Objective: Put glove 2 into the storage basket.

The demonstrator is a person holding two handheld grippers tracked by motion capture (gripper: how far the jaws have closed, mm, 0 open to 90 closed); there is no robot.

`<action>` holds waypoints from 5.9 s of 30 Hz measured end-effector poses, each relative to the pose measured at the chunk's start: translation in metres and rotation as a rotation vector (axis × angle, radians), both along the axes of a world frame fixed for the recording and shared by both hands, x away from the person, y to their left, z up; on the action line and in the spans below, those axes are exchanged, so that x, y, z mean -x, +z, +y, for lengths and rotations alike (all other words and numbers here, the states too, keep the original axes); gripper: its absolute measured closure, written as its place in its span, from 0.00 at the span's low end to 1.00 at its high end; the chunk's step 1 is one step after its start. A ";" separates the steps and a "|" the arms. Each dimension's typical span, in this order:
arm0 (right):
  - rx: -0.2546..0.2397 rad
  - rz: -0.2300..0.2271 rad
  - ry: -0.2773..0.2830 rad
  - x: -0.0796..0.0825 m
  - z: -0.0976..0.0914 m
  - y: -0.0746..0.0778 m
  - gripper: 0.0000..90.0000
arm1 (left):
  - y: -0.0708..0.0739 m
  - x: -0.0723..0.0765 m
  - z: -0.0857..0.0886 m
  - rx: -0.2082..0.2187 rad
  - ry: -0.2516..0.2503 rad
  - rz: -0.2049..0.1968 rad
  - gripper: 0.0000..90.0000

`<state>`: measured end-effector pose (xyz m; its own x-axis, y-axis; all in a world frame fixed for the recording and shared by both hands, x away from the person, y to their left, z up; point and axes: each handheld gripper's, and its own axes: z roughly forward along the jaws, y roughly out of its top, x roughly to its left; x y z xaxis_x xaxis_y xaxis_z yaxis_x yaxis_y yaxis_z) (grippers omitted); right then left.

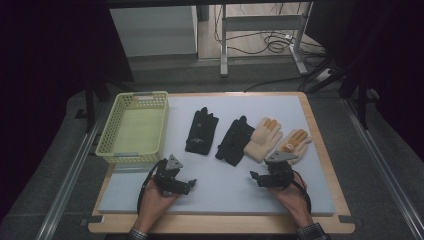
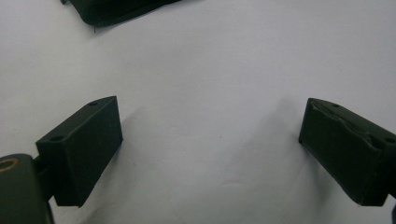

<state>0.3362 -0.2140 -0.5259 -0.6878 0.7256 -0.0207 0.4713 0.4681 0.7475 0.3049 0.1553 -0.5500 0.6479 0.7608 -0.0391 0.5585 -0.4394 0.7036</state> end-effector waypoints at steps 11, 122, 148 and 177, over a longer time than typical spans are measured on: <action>-0.010 0.029 0.005 -0.011 0.012 0.002 0.27 | 0.000 0.000 0.000 0.000 0.000 0.000 0.07; 0.006 0.053 0.211 -0.101 0.139 0.039 0.77 | 0.000 0.000 0.000 -0.001 -0.001 0.001 0.07; 0.096 0.064 0.140 -0.166 0.197 0.000 0.55 | 0.000 0.000 0.000 0.002 0.000 0.002 0.07; 0.002 0.021 0.181 -0.126 0.182 0.051 0.96 | 0.000 0.000 0.000 -0.001 -0.001 0.002 0.07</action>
<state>0.4617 -0.0319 -0.4750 -0.8074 0.5900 -0.0066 0.3945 0.5480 0.7376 0.3049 0.1556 -0.5500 0.6485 0.7602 -0.0396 0.5596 -0.4408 0.7018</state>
